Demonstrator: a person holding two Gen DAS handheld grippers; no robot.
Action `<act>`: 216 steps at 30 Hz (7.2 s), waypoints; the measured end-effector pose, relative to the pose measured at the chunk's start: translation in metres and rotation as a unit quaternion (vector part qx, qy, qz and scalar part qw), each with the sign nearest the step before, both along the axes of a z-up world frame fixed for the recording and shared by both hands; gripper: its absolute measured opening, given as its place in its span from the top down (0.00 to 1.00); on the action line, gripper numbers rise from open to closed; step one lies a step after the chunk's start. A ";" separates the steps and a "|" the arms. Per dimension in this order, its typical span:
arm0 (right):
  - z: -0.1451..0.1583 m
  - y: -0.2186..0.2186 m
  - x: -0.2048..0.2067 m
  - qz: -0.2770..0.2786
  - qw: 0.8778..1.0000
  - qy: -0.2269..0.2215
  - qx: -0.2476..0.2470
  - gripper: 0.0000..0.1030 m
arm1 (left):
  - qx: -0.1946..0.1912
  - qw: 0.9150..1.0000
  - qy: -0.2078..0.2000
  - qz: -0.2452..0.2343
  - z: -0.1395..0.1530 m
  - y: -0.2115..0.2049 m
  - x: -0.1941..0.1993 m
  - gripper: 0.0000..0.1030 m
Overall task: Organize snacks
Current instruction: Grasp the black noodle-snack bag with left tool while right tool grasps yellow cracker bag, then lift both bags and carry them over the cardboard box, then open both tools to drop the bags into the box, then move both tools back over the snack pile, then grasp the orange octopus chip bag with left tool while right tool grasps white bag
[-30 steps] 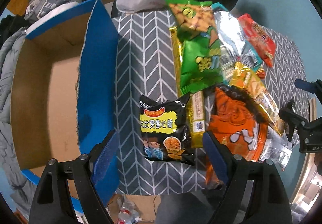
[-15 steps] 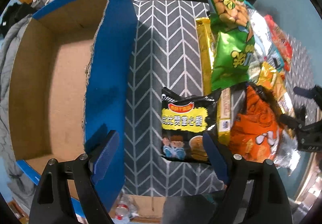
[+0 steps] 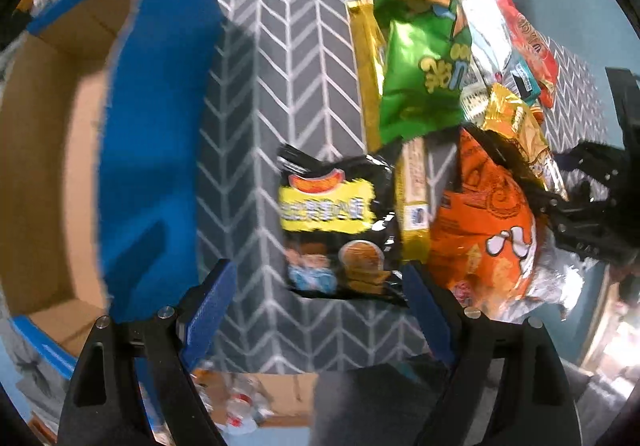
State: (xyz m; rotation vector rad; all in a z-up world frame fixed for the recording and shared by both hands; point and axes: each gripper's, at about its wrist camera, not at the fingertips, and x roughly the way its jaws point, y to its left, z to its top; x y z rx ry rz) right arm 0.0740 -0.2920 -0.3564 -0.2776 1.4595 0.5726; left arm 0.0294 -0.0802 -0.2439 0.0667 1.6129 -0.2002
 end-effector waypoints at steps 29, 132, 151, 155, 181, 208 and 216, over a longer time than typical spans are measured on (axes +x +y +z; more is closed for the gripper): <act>-0.026 -0.006 0.007 -0.032 0.997 -0.055 0.041 0.69 | -0.105 0.993 0.032 0.049 -0.065 0.019 0.025 0.39; 0.062 0.251 0.033 -0.021 0.989 -0.011 0.148 0.37 | 0.049 0.971 -0.131 0.196 0.060 0.230 -0.011 0.25; 0.080 0.215 0.023 -0.060 0.989 -0.051 0.129 0.35 | 0.014 0.975 -0.145 0.168 0.093 0.209 -0.018 0.23; 0.084 0.206 0.019 -0.067 0.988 -0.054 0.128 0.35 | 0.005 0.977 -0.146 0.157 0.100 0.201 -0.020 0.23; 0.093 0.032 -0.029 -0.176 0.977 -0.068 0.095 0.28 | -0.038 0.994 -0.099 -0.033 0.091 0.050 -0.018 0.23; 0.016 -0.098 -0.097 -0.082 0.995 -0.002 0.054 0.22 | -0.035 0.996 -0.003 -0.081 0.024 -0.060 -0.041 0.23; -0.027 -0.097 -0.117 0.029 0.999 0.037 0.012 0.22 | -0.030 0.997 0.019 -0.068 0.008 -0.074 -0.047 0.23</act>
